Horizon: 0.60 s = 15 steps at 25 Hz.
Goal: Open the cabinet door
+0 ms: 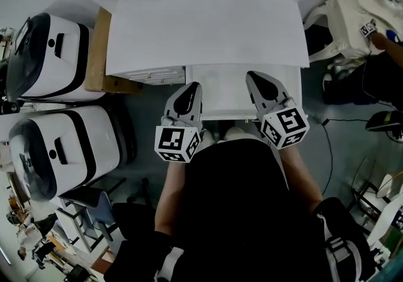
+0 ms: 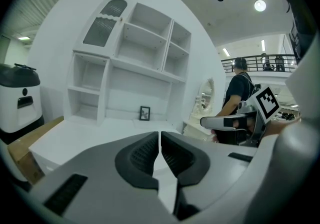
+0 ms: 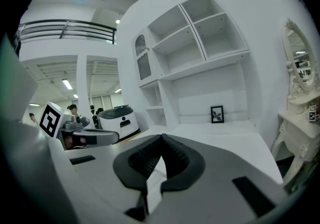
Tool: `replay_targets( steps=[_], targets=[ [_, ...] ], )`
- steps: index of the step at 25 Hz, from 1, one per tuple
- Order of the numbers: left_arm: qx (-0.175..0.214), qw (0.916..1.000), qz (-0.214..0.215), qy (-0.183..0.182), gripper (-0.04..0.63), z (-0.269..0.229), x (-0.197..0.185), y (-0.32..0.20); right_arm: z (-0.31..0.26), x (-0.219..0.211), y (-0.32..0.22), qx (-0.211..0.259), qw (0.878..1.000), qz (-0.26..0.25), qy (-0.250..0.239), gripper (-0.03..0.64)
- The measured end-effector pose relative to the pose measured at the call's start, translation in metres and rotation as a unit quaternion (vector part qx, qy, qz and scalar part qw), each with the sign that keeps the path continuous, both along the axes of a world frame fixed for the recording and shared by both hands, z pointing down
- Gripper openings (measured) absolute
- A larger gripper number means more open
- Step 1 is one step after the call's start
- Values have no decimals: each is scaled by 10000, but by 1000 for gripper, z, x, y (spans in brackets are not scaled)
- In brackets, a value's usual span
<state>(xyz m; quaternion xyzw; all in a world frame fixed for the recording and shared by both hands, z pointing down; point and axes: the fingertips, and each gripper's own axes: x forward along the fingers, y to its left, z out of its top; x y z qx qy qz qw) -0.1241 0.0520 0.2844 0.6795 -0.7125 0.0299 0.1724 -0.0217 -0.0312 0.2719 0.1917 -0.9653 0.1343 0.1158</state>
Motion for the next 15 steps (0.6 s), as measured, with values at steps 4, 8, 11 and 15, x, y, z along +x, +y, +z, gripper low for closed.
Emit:
replay_targets(
  steps=[4, 8, 11, 15],
  targets=[
    [-17, 10000, -26, 12, 32, 1, 0, 2, 0, 0, 3, -8, 10000, -75, -12, 14],
    [-45, 10000, -43, 38, 32, 4, 1, 3, 3, 2, 3, -34, 10000, -78, -8, 14],
    [-62, 10000, -45, 37, 32, 5, 1, 4, 4, 3, 3, -28, 10000, -86, 7, 14],
    [-62, 10000, -42, 19, 32, 3, 1, 3, 5, 2, 3, -14, 9999, -129, 41, 14]
  ],
)
